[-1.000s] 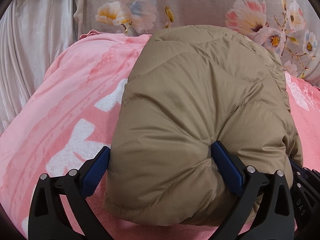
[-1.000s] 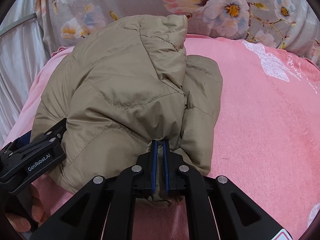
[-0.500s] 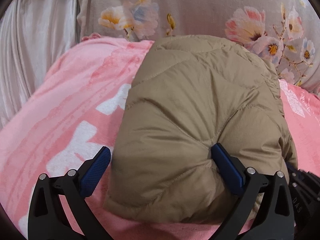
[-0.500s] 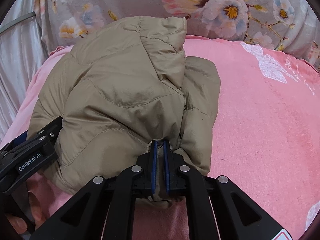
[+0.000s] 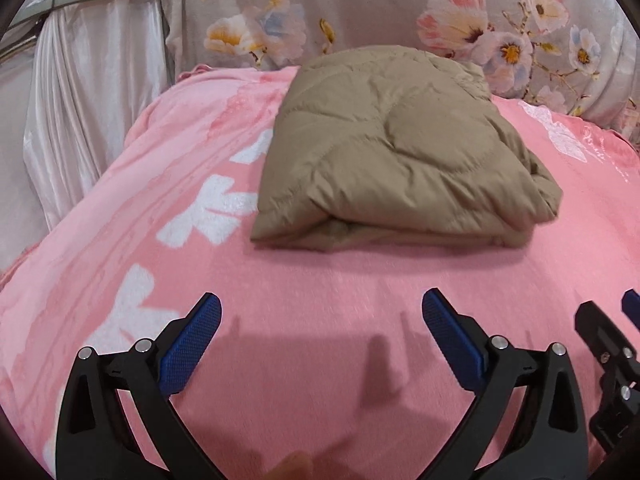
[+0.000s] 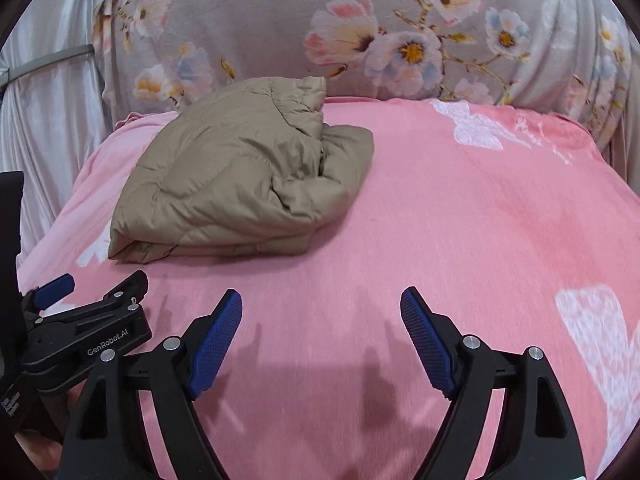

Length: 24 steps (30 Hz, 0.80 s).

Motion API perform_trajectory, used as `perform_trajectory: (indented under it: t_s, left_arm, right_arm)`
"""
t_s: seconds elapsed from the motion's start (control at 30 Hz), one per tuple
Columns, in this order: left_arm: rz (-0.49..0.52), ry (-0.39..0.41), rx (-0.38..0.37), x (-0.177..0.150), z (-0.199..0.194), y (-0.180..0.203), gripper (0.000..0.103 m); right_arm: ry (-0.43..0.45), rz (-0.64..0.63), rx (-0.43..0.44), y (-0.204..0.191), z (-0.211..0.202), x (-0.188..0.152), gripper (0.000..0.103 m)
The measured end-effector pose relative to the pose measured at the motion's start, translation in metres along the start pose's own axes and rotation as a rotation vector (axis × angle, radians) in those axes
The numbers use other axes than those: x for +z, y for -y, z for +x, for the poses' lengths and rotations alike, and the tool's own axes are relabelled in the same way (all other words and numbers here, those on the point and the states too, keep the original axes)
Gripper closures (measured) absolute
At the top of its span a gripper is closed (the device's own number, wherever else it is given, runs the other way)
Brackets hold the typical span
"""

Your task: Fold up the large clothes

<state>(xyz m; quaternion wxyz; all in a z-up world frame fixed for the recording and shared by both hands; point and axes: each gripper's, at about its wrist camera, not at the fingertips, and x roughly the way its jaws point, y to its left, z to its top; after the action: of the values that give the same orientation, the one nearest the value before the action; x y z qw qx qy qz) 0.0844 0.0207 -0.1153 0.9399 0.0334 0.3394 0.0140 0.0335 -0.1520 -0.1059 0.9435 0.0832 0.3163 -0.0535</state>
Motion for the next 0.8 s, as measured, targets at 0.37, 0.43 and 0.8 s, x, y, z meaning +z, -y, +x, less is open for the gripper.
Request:
perform_trajectory:
  t_s: [0.37,0.43,0.8]
  left_arm:
    - [-0.023,0.038,0.029,-0.025,-0.027,-0.003,0.005]
    - [-0.023,0.044,0.027,-0.026,-0.028,-0.003,0.005]
    - [-0.025,0.041,0.032,-0.026,-0.026,-0.003,0.005]
  right_arm:
    - [0.029,-0.016,-0.058,-0.012,-0.021,-0.023,0.023]
    - [0.038,-0.015,-0.066,-0.012,-0.023,-0.024,0.023]
    - [-0.002,-0.044,-0.049,-0.013,-0.014,-0.023,0.023]
